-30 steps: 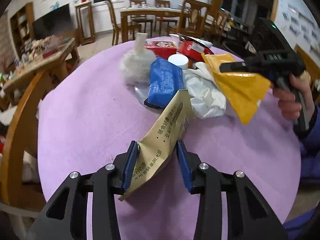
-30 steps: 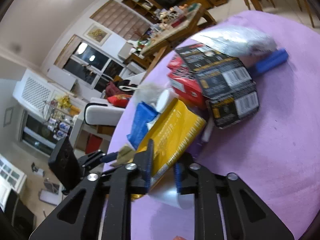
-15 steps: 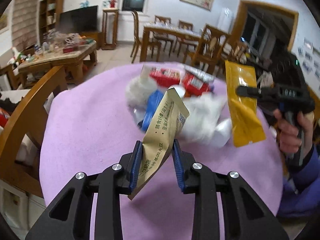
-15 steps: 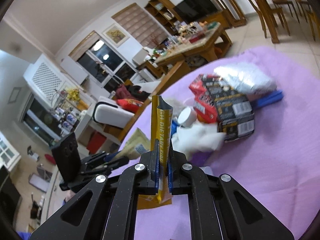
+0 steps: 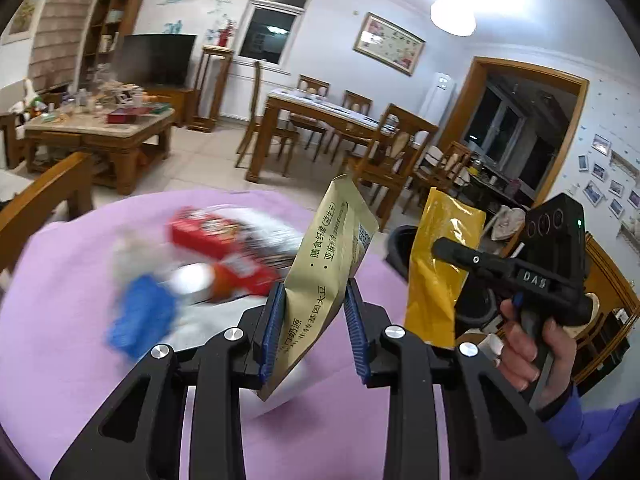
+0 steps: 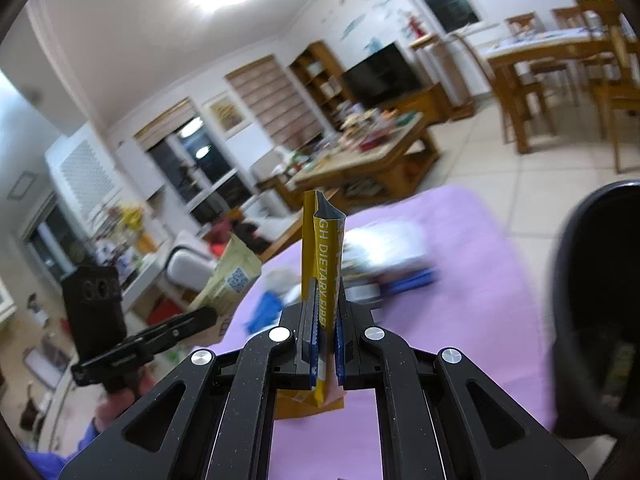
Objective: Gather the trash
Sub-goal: 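Move both packets over the black bin and open both tools to release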
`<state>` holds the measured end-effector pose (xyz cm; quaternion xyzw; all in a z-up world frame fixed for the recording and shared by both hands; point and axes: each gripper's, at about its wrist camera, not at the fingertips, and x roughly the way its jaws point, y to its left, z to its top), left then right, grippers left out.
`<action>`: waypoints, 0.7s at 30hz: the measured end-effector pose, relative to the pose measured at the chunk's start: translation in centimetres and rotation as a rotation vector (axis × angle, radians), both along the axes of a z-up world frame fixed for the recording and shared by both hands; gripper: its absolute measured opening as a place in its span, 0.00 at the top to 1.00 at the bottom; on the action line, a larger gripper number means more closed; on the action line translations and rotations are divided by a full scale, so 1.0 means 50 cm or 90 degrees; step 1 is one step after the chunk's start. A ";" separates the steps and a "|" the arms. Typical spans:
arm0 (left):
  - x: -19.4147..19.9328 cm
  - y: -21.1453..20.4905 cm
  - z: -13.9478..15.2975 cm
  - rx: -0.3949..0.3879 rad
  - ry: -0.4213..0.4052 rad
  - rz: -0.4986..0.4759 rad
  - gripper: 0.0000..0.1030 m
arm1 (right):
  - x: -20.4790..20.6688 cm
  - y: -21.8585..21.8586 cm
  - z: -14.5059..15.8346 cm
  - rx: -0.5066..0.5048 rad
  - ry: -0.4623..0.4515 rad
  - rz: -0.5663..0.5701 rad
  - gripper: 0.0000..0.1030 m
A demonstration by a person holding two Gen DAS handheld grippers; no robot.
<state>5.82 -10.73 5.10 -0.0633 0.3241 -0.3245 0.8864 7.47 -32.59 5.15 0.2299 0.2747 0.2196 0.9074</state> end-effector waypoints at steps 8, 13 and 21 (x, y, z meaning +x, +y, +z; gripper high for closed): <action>0.044 -0.269 -0.024 -0.014 0.045 -0.088 0.71 | -0.059 -0.274 -0.031 -0.006 -0.007 -0.165 0.93; 0.068 -0.413 -0.064 0.001 0.078 -0.132 0.71 | -0.077 -0.417 -0.080 -0.012 0.013 -0.248 0.93; 0.082 -0.539 -0.137 0.042 0.125 -0.164 0.71 | -0.064 -0.557 -0.176 -0.021 0.041 -0.304 0.93</action>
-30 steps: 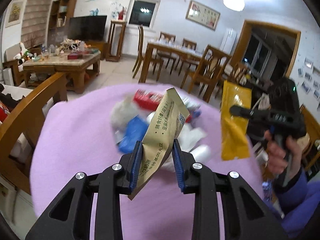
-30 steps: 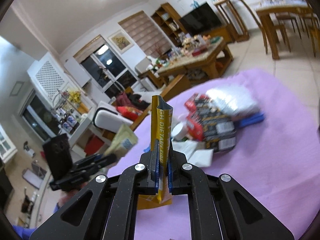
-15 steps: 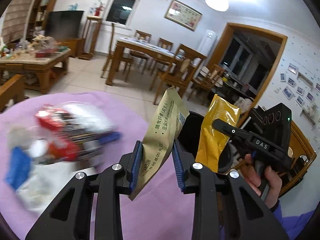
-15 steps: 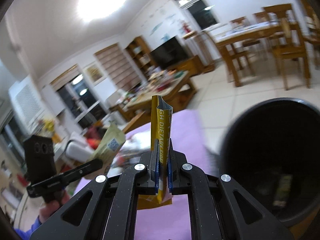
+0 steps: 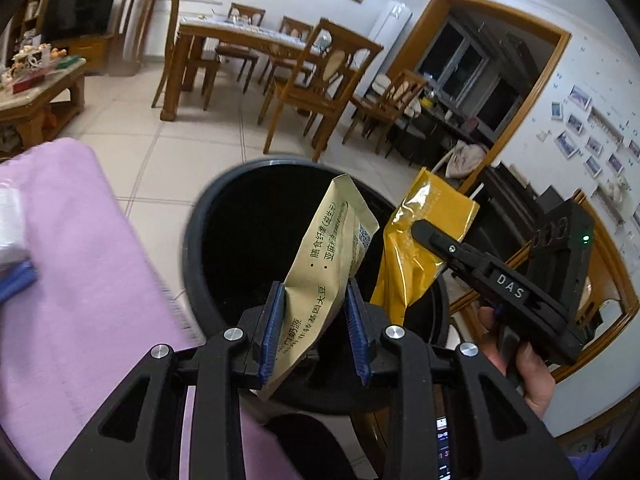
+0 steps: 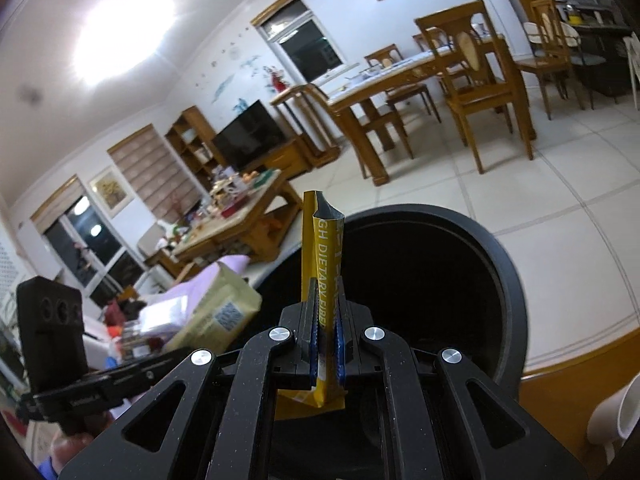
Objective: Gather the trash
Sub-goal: 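Move both packets over the black bin and open both tools to release, then grasp the white fluffy tissue with the left tool while the right tool grasps the silver foil pouch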
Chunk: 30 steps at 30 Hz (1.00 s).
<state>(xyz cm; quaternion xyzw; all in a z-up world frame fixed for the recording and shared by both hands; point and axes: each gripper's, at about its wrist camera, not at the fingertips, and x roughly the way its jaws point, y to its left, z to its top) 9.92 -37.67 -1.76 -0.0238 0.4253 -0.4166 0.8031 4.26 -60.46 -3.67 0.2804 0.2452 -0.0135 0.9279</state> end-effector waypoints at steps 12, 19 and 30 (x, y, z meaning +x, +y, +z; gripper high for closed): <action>0.016 -0.060 -0.042 0.040 0.019 -0.005 0.71 | -0.001 -0.035 -0.059 0.009 0.014 -0.008 0.93; -0.006 -0.079 -0.027 0.050 0.009 -0.003 0.64 | -0.011 -0.005 -0.045 0.012 0.021 -0.019 0.64; -0.034 0.027 0.034 0.019 -0.040 0.023 0.26 | -0.013 0.060 0.017 -0.023 0.008 -0.015 0.49</action>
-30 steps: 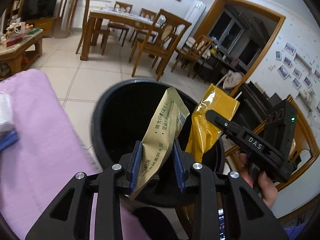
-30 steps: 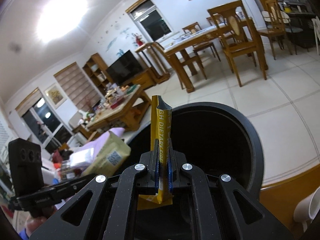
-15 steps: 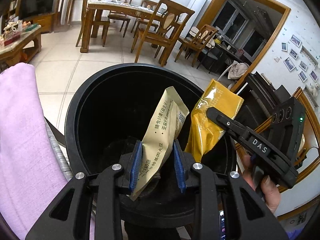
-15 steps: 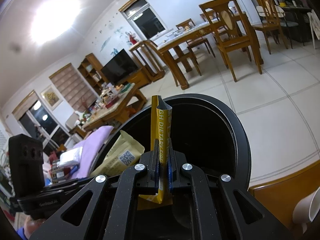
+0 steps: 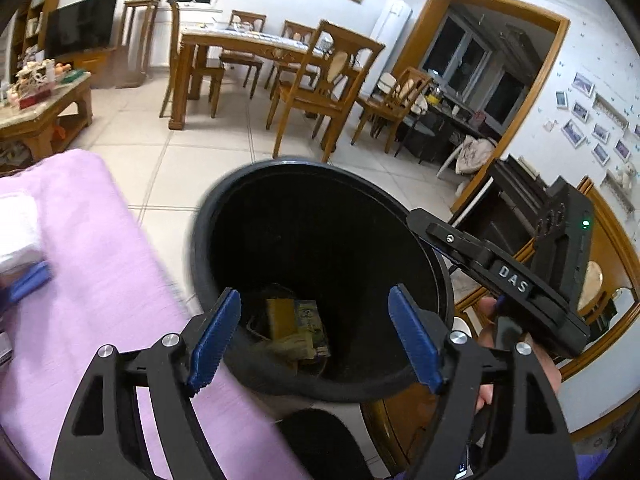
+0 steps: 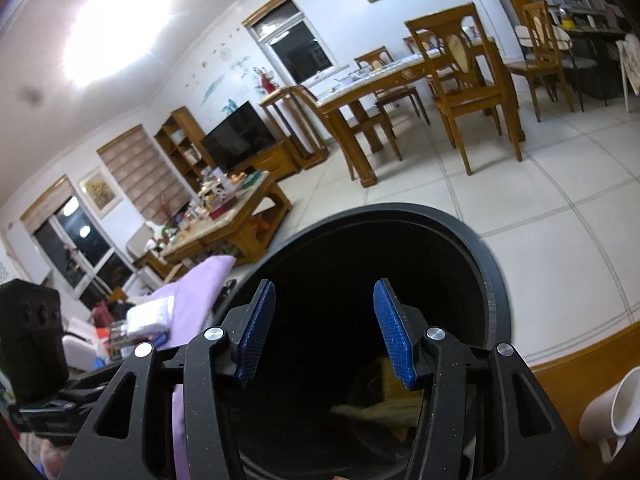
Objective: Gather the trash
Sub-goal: 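Grasp the white fluffy tissue with the left tool while the right tool grasps the silver foil pouch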
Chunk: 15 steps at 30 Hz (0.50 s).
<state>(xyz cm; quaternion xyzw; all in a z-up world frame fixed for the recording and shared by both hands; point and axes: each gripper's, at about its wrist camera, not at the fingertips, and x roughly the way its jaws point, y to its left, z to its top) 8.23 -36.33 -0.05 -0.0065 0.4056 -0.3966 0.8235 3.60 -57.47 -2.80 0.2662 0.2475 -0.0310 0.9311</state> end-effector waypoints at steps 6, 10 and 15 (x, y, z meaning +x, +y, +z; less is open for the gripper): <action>0.006 0.196 0.027 -0.025 -0.011 0.102 0.25 | 0.046 0.110 0.044 -0.027 -0.004 0.058 0.37; 0.018 0.345 0.039 -0.028 -0.031 0.196 0.21 | 0.095 0.215 0.068 -0.039 0.002 0.123 0.33; 0.065 0.556 0.053 -0.042 -0.039 0.350 0.21 | 0.176 0.346 0.089 -0.024 0.016 0.220 0.09</action>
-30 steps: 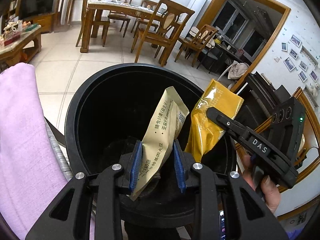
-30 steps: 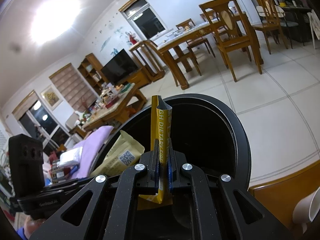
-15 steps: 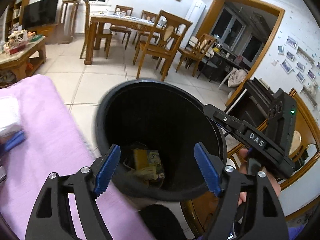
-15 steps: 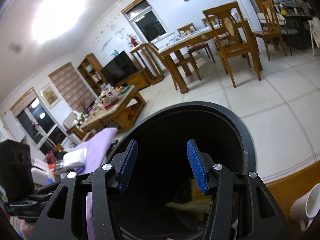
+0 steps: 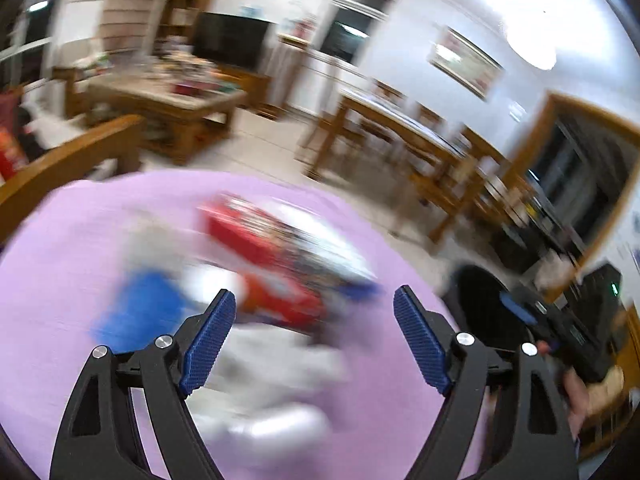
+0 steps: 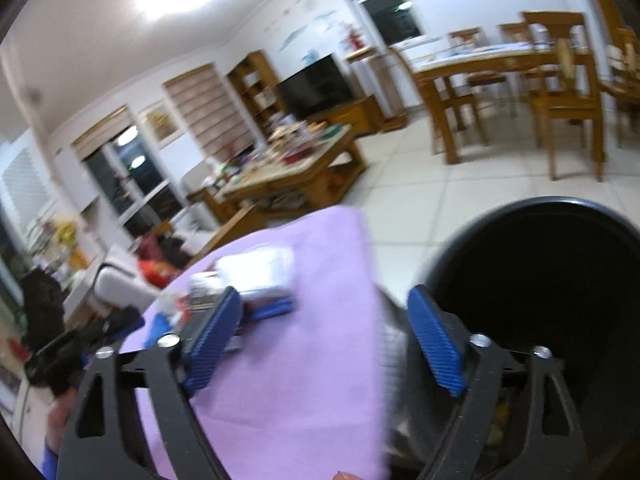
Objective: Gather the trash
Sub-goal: 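Grasp the white fluffy tissue with the left tool while the right tool grasps the silver foil pouch, then carry tissue and foil pouch to the black bin and open both tools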
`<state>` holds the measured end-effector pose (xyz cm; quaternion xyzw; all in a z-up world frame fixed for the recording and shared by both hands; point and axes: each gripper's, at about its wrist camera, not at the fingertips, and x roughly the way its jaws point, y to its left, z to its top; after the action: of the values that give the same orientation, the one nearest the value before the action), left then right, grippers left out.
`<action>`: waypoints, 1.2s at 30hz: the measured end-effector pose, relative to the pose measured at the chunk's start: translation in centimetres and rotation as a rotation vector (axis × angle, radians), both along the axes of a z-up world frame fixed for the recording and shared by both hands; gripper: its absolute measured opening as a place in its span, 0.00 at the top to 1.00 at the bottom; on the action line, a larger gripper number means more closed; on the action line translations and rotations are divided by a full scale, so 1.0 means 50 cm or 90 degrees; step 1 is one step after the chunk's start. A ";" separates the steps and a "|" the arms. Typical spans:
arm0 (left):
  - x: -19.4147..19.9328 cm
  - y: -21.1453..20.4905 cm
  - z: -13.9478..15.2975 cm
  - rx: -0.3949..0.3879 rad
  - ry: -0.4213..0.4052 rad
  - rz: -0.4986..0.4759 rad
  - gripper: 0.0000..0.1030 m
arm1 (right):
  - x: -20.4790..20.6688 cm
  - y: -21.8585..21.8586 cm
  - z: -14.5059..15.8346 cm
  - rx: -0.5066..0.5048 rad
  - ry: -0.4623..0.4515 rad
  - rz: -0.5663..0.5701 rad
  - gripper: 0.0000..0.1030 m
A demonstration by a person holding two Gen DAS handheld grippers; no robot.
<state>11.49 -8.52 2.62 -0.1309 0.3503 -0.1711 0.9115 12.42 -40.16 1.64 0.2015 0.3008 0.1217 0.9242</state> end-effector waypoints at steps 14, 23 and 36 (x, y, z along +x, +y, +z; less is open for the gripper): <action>0.213 0.134 -0.102 0.033 0.151 -0.004 0.41 | 0.316 0.259 -0.027 -0.004 0.160 0.149 0.05; 0.200 0.157 -0.139 -0.006 0.144 -0.004 0.61 | 0.409 0.321 -0.109 -0.030 0.238 0.186 0.07; 0.146 0.164 -0.047 -0.078 0.043 0.009 0.62 | 0.304 0.288 -0.036 0.009 0.133 0.188 0.45</action>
<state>18.81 -0.34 0.26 -0.1946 0.3685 -0.1810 0.8908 27.61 -25.76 -0.15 0.1732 0.4209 0.2361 0.8586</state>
